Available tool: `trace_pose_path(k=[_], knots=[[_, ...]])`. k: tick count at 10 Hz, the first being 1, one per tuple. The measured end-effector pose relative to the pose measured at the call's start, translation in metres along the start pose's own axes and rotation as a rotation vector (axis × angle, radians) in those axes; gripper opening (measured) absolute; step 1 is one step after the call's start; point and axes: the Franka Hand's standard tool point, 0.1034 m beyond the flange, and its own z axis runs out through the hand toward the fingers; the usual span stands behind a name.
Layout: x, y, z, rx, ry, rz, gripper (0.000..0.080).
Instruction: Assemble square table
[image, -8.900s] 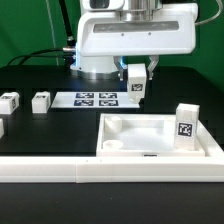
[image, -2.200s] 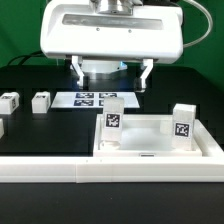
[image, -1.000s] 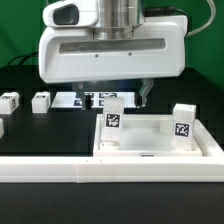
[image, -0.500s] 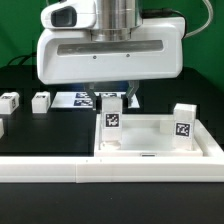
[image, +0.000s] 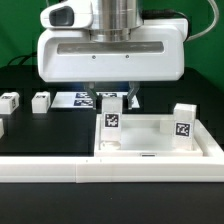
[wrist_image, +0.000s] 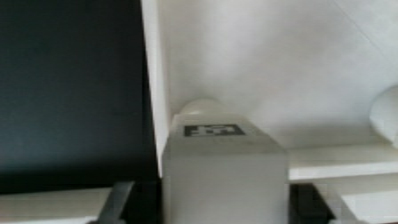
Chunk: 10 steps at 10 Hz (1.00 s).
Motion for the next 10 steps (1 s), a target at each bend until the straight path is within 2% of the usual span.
trace_pose_path(k=[4, 8, 10], knots=[[-0.0011, -0.0049, 0.0006, 0.000, -0.001, 0.334, 0.0291], [-0.0007, -0.0036, 0.0008, 0.001, -0.001, 0.557, 0.0292], [-0.0002, -0.0016, 0.0007, 0.011, -0.005, 0.654, 0.0292]])
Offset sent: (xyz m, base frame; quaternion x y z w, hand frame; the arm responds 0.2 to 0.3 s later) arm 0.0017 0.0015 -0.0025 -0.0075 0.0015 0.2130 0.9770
